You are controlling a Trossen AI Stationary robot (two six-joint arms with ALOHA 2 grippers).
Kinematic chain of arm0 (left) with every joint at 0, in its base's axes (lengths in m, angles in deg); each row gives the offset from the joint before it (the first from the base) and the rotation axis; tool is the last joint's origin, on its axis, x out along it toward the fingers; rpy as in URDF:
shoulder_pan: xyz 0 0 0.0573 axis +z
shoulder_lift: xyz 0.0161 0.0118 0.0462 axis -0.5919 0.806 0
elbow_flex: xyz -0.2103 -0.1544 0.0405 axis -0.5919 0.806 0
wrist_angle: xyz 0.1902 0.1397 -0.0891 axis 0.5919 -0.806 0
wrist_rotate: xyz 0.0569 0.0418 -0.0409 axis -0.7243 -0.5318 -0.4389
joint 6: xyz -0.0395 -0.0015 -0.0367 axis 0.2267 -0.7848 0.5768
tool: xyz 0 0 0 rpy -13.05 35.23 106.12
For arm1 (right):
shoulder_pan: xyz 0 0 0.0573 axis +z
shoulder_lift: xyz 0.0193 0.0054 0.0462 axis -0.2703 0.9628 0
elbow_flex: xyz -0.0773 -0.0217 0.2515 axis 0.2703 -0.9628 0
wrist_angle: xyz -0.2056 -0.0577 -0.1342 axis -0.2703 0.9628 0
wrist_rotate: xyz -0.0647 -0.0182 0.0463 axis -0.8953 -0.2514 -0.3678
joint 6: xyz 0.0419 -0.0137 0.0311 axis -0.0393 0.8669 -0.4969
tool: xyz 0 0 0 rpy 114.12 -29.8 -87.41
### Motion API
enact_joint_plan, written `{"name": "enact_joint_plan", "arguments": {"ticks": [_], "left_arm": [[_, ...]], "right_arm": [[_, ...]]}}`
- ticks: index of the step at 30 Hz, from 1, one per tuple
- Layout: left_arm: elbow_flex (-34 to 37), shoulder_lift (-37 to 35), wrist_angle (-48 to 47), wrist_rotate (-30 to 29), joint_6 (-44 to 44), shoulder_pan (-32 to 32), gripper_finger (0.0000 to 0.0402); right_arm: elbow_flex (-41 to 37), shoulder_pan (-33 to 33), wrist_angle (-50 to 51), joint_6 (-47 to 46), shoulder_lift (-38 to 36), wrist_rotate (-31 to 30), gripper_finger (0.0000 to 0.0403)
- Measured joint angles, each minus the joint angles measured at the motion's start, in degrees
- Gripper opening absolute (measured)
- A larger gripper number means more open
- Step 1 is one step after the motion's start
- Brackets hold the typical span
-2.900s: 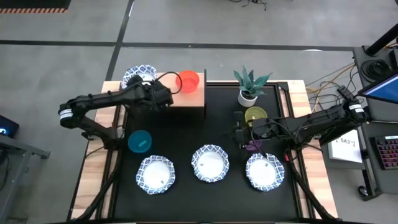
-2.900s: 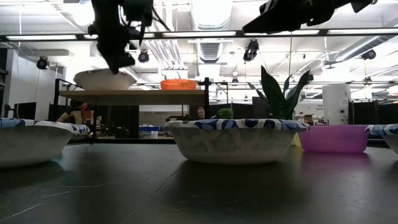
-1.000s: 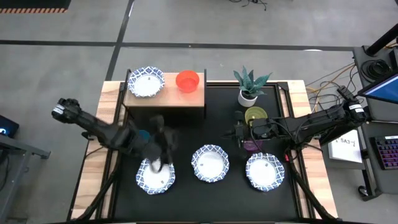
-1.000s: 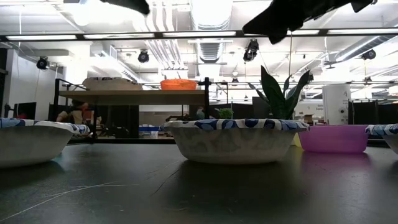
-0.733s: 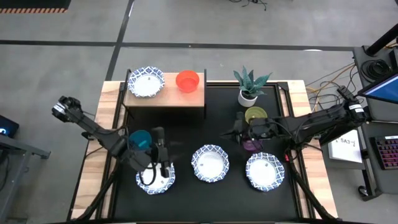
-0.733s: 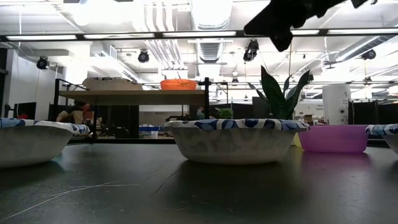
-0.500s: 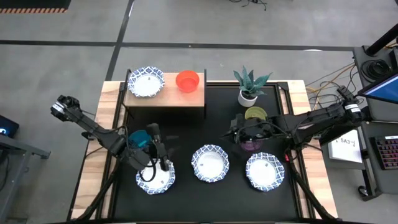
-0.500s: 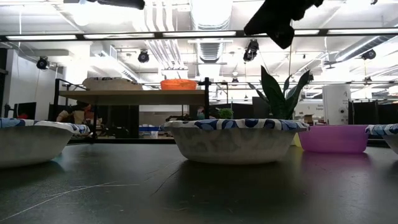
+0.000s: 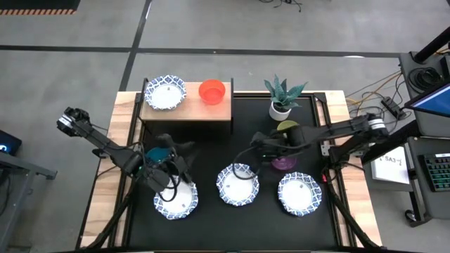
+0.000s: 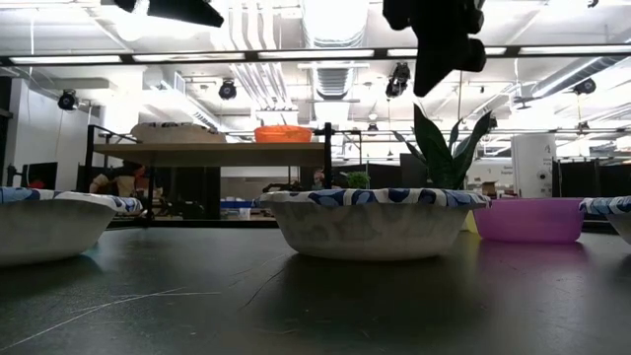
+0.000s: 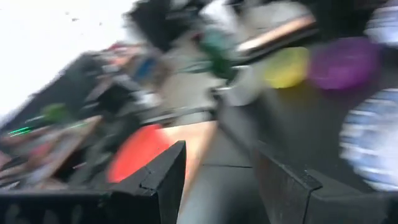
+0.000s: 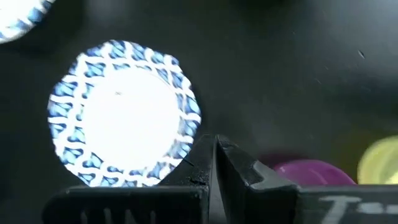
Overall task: Place and stack bowls onto a shelf
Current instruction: Stack the purple bowl on top of the orange bowl on the shelf
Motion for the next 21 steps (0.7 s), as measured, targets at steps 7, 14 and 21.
{"name": "enact_joint_plan", "arguments": {"ticks": [7,14,21], "left_arm": [[0.0,-1.4,-1.7,27.4,0.7,-0.2,0.0164],[0.7,-3.3,-2.1,28.0,1.4,-0.5,0.0164],[7.7,-8.6,2.3,28.1,1.3,-1.0,0.0164]], "right_arm": [[3.4,0.0,5.5,-3.0,3.1,0.2,0.0015],[2.9,-0.2,8.7,-5.5,3.1,1.5,0.0076],[1.5,-0.3,10.4,-7.9,3.1,2.2,0.0147]]}}
